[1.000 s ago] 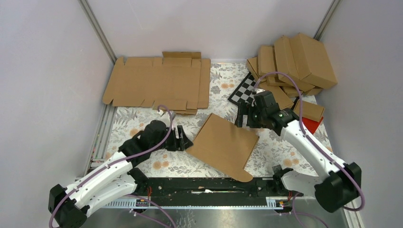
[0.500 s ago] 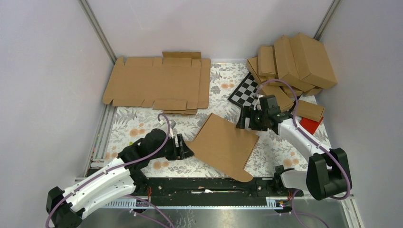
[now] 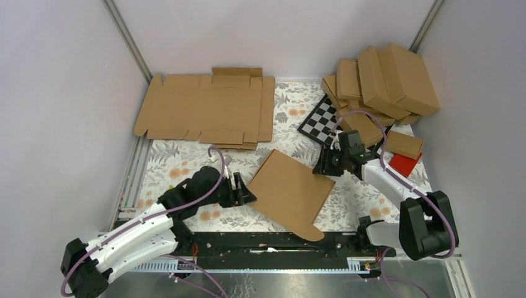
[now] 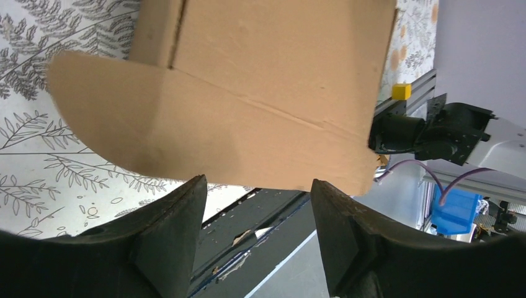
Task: Fold the paper box
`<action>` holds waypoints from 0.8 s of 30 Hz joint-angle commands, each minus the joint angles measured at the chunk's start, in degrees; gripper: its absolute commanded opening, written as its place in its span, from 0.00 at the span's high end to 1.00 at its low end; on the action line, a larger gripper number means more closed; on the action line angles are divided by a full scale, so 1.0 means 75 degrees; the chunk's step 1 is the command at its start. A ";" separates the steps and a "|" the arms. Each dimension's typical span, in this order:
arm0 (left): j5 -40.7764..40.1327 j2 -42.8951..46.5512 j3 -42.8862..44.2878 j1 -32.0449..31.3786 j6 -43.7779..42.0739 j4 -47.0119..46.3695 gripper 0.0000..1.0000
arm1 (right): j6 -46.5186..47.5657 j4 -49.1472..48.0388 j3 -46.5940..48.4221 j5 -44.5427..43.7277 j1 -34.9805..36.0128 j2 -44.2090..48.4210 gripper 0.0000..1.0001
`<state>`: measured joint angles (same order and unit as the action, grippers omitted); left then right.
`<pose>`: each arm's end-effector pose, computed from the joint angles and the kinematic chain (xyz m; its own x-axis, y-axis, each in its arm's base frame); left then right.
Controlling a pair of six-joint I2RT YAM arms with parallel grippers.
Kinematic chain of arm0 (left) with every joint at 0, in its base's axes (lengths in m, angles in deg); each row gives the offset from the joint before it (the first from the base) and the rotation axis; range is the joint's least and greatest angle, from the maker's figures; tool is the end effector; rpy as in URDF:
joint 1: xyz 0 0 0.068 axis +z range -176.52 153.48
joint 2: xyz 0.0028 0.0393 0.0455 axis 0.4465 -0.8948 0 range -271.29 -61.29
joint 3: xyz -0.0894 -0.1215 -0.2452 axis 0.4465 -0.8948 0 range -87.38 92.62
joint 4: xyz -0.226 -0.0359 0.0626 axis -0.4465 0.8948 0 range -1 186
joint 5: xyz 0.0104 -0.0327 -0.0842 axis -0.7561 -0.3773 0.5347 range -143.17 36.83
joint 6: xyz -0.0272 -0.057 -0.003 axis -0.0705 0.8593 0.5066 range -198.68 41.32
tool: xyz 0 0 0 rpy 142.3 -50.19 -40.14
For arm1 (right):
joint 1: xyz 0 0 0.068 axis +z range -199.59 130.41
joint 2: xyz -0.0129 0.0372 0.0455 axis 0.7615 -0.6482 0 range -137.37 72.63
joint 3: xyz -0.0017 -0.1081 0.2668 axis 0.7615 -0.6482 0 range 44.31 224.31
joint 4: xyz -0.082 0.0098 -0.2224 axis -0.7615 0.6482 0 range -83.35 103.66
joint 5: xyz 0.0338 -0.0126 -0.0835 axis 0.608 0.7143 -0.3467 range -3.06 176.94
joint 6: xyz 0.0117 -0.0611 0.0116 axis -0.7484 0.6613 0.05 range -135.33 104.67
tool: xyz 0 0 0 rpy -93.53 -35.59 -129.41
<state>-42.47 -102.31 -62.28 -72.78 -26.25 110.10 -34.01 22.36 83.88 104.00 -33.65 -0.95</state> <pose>0.0857 -0.1026 0.2214 -0.8977 -0.1883 -0.3984 0.1655 0.6938 -0.7009 0.2210 0.0780 0.2170 -0.8374 0.0792 -0.5409 -0.1867 0.8886 0.4191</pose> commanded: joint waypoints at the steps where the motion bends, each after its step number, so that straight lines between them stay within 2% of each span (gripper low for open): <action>1: -0.0026 -0.0007 0.0643 -0.0019 -0.0025 0.0003 0.35 | -0.0486 -0.0305 -0.0329 0.0385 -0.0049 0.0210 0.63; 4: 0.0012 0.0029 0.0667 -0.0002 -0.0018 0.0086 0.36 | -0.0775 -0.0300 -0.0597 0.0376 -0.0050 0.0512 0.75; 8: 0.0007 0.0095 0.0805 0.0087 -0.0049 0.0304 0.42 | -0.1240 -0.0360 -0.1063 0.0558 -0.0052 0.0988 0.77; 10: -0.0001 0.0091 0.0906 0.0199 -0.0091 0.0498 0.49 | -0.1333 -0.0365 -0.1219 0.0609 -0.0052 0.1201 0.77; 13: 0.0278 0.0102 0.0915 0.0543 -0.0064 0.0623 0.60 | -0.1273 -0.0364 -0.1255 0.0601 -0.0052 0.1383 0.75; 17: 0.0763 0.0127 0.0749 0.1259 0.0097 0.0640 0.83 | -0.0874 -0.0337 -0.0863 0.0585 -0.0048 0.1186 0.72; 22: 0.0798 0.0387 0.0473 0.1898 0.0167 0.0868 1.00 | -0.0612 -0.0231 -0.0061 0.0753 -0.0052 0.0453 0.66; 24: 0.0655 0.0485 0.0323 0.2050 0.0342 0.0983 1.00 | -0.0605 -0.0303 0.0033 0.0882 -0.0052 0.0197 0.66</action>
<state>-38.29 -100.60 -58.46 -59.53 -25.51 116.59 -40.43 20.24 80.42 107.83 -33.85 3.42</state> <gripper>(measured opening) 0.011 0.334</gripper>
